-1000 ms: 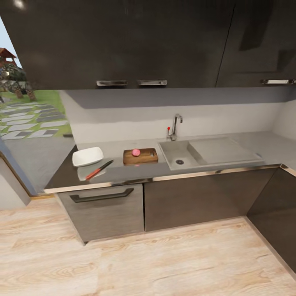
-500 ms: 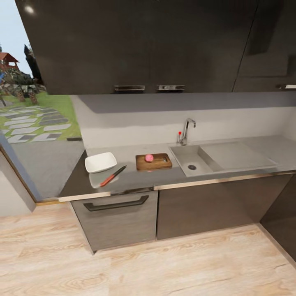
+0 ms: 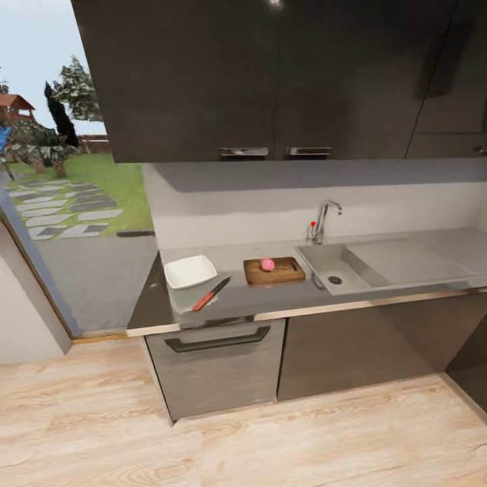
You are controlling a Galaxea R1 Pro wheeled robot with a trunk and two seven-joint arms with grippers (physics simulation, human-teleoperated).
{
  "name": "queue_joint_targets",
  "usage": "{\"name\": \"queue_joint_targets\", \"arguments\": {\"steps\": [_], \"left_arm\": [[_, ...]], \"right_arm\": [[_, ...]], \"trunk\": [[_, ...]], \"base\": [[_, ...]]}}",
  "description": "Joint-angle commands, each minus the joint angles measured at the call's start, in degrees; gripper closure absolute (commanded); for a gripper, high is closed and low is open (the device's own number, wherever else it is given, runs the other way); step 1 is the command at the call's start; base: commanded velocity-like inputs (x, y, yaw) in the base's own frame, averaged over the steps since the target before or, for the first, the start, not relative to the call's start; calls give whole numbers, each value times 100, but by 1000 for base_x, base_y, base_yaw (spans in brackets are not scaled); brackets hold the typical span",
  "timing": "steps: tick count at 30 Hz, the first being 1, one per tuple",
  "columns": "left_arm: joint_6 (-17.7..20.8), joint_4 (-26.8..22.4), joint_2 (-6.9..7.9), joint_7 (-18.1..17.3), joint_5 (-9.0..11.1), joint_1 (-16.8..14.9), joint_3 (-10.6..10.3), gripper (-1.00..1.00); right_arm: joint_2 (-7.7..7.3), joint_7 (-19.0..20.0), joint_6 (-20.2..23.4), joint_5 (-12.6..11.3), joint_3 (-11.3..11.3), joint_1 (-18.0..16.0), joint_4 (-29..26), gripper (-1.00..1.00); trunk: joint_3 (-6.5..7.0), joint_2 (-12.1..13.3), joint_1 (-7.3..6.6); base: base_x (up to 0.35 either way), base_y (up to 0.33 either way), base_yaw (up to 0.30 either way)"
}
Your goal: In the kitchen, take the Vidalia onion out of the sink, dice it on the chopping board with the paring knife, put the diced onion into the bowl on the countertop, then place both the paring knife and the chopping board into the sink.
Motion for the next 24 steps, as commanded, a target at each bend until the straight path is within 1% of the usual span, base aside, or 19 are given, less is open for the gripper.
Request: {"name": "queue_joint_targets", "arguments": {"steps": [1, 14, 20, 24], "left_arm": [[-12, -1, -1, 7, 37, 0, -1, -100], [-12, 10, -1, 7, 39, 0, 0, -100], [-12, 16, -1, 7, 37, 0, -2, -100], [-12, 15, -1, 7, 40, 0, 0, -100]], "right_arm": [[3, 1, -4, 28, -9, 3, -9, -100], [2, 0, -4, 28, -15, 3, -9, -100], [2, -2, -4, 31, -17, 3, -9, -100], [-41, -65, -4, 32, -28, 3, -41, -100]], "trunk": [[3, -7, 3], [112, -7, 3], [119, -7, 3], [120, -7, 3]], "base": [[0, 316, 0], [0, 304, 0], [0, 67, 0], [0, 9, 0]]}}
